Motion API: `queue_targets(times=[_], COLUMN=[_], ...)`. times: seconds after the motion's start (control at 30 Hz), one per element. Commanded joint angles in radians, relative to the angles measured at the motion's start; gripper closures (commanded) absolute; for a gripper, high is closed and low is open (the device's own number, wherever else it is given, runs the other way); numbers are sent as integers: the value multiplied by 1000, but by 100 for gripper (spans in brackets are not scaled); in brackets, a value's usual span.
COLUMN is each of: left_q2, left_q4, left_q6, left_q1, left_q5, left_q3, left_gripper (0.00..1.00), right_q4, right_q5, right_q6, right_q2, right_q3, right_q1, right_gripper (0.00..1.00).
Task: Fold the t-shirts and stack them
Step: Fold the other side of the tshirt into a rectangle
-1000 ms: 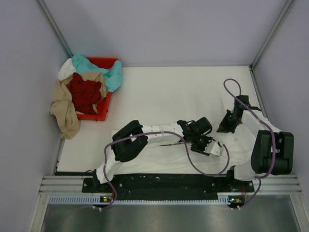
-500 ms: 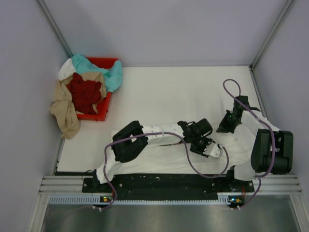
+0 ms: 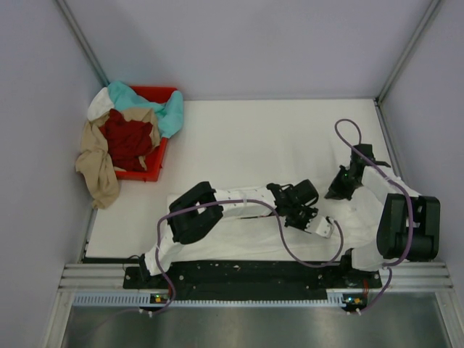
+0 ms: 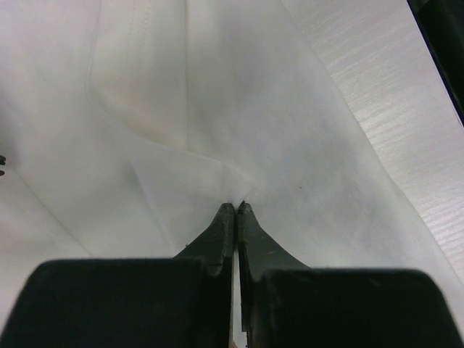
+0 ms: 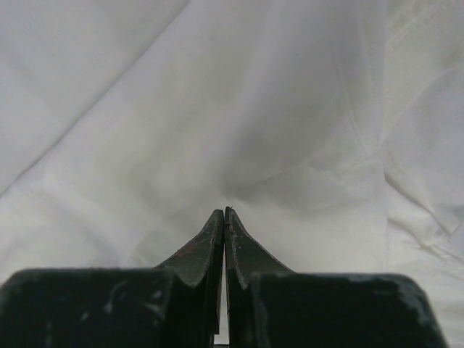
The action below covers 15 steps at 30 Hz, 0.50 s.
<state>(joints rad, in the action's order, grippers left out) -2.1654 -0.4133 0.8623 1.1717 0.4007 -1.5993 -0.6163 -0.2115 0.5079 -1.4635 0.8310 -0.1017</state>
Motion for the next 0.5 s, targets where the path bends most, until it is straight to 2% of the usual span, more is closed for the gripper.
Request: queue_targets(times=[0.0, 0.3, 0.47], left_q2=[3, 44, 70], left_q4=[-2, -228, -308], left_q6=[-39, -34, 49], left_q1=[6, -17, -26], left_q5=[16, 70, 95], left_q3=[-42, -137, -90], left_gripper=[100, 100, 100], right_q4=[20, 29, 52], right_q5=[4, 38, 35], right_q6=[-6, 14, 27], right_q2=[-3, -37, -73], right_q3=[-10, -32, -46], right_q1=[-10, -10, -24], right_gripper=[100, 100, 100])
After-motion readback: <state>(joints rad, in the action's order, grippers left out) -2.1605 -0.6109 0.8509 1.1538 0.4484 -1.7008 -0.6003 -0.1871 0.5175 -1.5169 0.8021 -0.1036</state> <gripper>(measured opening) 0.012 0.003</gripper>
